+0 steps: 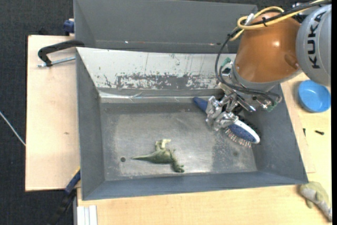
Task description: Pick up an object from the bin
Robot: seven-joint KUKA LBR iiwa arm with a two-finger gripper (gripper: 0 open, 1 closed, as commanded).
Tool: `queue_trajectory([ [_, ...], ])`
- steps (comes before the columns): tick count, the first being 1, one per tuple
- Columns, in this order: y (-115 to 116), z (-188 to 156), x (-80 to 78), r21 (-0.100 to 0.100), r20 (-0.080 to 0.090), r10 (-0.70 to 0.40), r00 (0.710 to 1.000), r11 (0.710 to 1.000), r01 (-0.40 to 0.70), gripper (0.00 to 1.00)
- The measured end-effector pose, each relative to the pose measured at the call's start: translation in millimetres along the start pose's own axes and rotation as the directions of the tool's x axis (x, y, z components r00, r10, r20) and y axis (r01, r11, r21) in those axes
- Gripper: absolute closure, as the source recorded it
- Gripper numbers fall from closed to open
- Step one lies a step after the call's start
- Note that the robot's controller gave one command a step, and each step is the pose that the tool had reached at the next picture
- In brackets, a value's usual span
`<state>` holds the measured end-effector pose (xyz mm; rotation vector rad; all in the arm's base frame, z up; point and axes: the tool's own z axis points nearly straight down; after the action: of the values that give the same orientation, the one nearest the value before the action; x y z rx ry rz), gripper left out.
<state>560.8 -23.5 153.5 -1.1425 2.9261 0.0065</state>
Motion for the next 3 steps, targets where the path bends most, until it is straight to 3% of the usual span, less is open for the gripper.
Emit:
queue_trajectory([
  [1, 62.1, -28.1, -30.7, 0.003, 0.004, -0.008, 1.0, 1.0, 0.008, 1.0],
  [2, 116.7, -75.9, -37.7, 0.005, 0.009, 0.117, 0.993, 0.993, -0.117, 1.0],
  [3, 114.6, -73.8, -36.0, 0.005, 0.005, 0.121, 0.993, 0.993, -0.121, 0.0],
])
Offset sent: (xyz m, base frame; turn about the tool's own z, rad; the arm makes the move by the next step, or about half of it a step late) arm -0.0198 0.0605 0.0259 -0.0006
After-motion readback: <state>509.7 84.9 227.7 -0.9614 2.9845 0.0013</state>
